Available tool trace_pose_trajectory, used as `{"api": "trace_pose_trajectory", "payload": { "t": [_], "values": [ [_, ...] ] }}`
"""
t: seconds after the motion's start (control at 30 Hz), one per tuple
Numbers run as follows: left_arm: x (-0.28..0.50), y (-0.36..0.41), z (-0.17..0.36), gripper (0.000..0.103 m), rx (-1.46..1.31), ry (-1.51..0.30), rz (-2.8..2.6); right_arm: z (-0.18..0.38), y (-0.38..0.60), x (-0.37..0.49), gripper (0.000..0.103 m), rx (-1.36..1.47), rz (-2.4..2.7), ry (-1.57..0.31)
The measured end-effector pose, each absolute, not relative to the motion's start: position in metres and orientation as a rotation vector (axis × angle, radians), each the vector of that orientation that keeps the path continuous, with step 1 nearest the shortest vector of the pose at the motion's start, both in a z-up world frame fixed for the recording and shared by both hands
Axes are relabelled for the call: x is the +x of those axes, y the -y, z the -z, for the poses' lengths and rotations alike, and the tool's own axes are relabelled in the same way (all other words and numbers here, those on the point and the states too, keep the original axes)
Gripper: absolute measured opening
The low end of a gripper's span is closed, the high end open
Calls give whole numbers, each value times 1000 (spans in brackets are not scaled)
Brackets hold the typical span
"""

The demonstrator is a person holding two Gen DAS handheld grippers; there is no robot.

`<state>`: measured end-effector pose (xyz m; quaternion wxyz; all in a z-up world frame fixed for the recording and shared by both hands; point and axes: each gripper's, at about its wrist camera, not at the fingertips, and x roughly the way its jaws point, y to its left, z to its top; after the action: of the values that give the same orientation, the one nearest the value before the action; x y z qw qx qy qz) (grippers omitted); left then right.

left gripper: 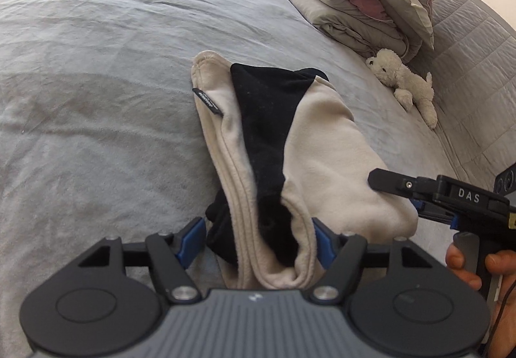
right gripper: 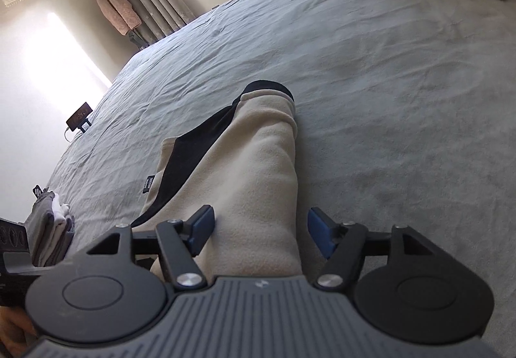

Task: Fold clothes
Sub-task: 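Smooth the folded shirt with the right gripper while the left gripper holds its end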

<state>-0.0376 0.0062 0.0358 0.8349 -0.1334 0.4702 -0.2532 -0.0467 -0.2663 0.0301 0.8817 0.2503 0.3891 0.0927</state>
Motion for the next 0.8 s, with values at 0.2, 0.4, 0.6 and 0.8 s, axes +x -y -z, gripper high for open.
{"api": "trace_pose_trajectory", "payload": {
  "t": [0.2,0.4,0.6,0.8],
  "values": [
    [-32,-11,-33,72,-308,-1025,558,-14,249,-40,70,521,-221,-819],
    [-21,-23,-33,71,-399,-1084,569,-30,210,-51,56,260,-161,-771],
    [-17,-30,-34,80,-454,-1091,550,-32,193,-61,53,96,-123,-724],
    [-23,-21,-34,72,-389,-1049,532,-30,177,-59,53,-28,-85,-680]
  ]
}}
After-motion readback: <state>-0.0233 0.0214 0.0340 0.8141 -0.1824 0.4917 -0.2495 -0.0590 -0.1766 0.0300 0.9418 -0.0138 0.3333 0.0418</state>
